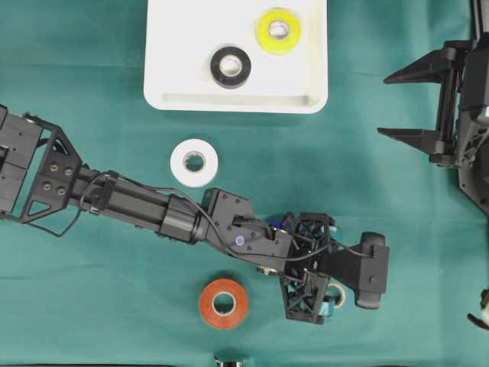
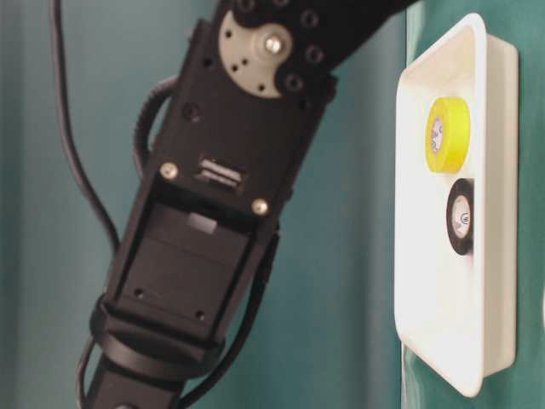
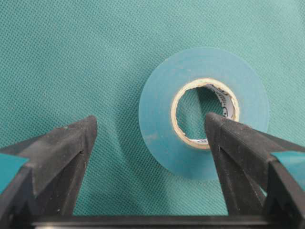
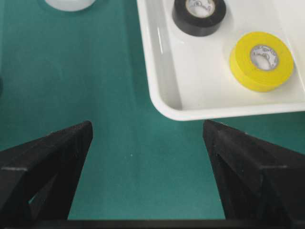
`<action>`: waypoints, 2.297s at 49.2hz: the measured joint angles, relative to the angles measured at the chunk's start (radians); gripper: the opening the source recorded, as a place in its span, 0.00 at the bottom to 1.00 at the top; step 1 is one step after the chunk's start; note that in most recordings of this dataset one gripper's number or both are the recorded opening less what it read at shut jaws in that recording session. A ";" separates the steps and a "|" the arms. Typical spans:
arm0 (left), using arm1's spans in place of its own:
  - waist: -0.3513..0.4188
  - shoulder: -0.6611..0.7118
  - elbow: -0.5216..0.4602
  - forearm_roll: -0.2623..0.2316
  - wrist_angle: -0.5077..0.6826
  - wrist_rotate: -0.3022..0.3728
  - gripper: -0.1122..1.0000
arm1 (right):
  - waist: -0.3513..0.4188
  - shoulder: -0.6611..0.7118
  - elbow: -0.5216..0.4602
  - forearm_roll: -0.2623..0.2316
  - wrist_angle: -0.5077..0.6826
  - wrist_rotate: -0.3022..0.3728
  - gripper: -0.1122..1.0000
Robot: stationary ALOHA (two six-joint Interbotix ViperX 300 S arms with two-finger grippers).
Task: Pick up the tape from a random location and place it into the white case.
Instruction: 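Lower the left gripper over the teal tape and close on it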
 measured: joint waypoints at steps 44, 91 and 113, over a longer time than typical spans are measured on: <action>0.000 0.008 -0.005 0.000 0.003 0.002 0.30 | 0.000 0.000 0.000 0.002 -0.002 0.000 0.90; 0.000 0.000 -0.005 0.000 0.043 0.002 0.30 | 0.000 0.002 0.000 0.002 -0.002 0.003 0.90; 0.018 -0.163 -0.002 0.006 0.138 0.008 0.30 | 0.000 0.002 0.000 0.002 0.000 0.003 0.90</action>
